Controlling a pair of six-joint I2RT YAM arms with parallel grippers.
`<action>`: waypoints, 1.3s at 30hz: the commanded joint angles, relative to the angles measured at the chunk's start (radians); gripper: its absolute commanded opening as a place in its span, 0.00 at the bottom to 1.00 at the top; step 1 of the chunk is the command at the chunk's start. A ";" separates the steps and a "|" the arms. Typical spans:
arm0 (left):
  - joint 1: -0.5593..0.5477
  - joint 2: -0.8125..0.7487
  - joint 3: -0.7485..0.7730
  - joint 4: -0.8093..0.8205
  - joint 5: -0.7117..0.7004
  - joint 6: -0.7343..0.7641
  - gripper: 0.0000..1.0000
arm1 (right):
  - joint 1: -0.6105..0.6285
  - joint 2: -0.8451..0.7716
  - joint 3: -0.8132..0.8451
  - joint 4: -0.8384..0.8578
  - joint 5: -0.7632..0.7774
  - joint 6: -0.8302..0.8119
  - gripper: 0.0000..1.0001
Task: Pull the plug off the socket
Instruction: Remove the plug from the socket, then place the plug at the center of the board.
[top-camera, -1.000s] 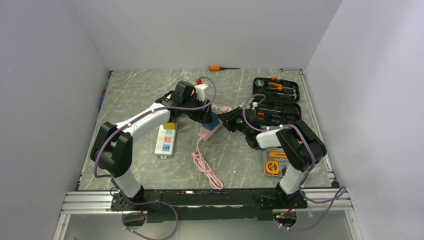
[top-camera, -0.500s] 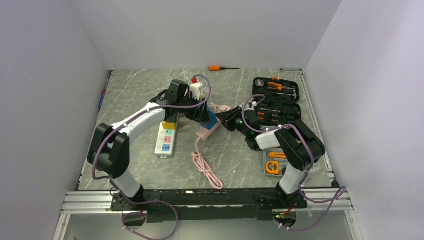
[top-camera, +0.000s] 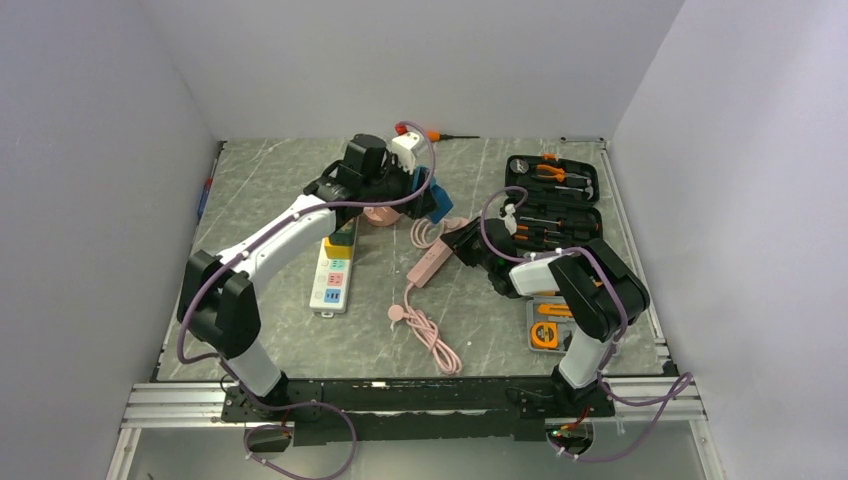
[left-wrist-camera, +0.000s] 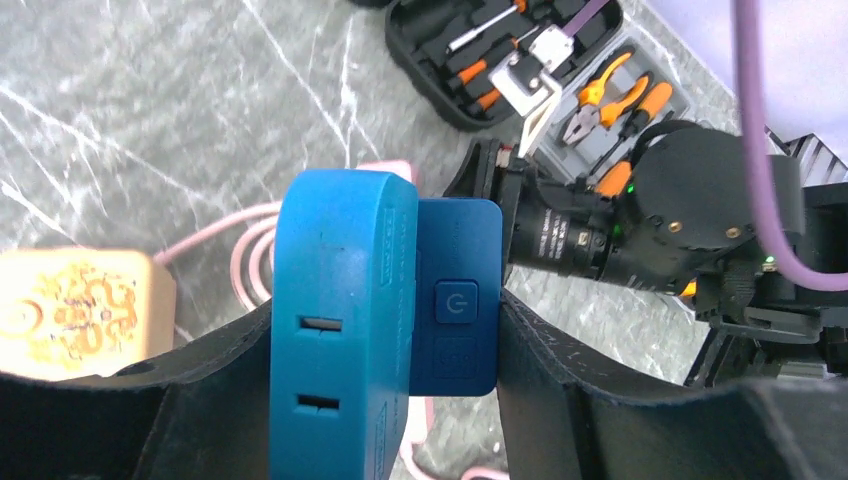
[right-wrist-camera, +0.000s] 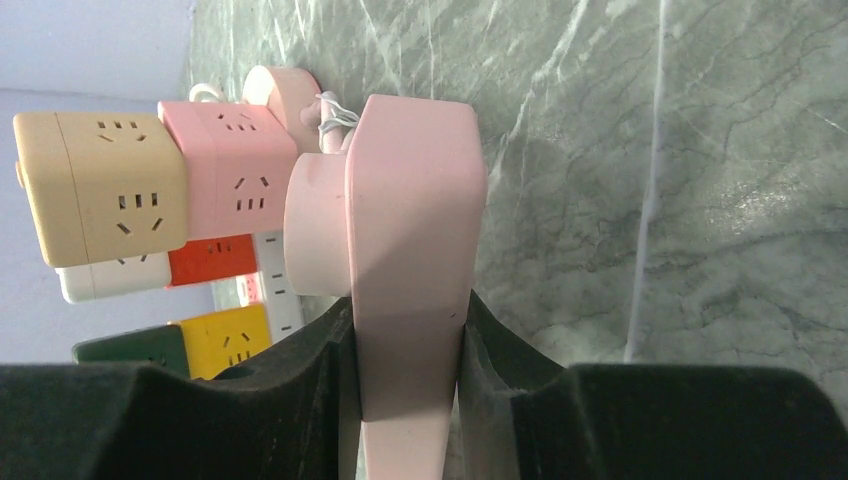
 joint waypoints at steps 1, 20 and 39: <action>-0.013 -0.040 0.027 0.047 -0.019 0.041 0.00 | 0.008 0.032 -0.018 -0.156 0.045 -0.125 0.00; -0.129 -0.262 -0.408 -0.242 -0.225 0.494 0.00 | -0.116 0.028 -0.008 -0.127 -0.200 -0.268 0.00; -0.207 -0.305 -0.429 -0.280 -0.134 0.540 0.99 | -0.118 -0.024 -0.044 -0.092 -0.246 -0.328 0.04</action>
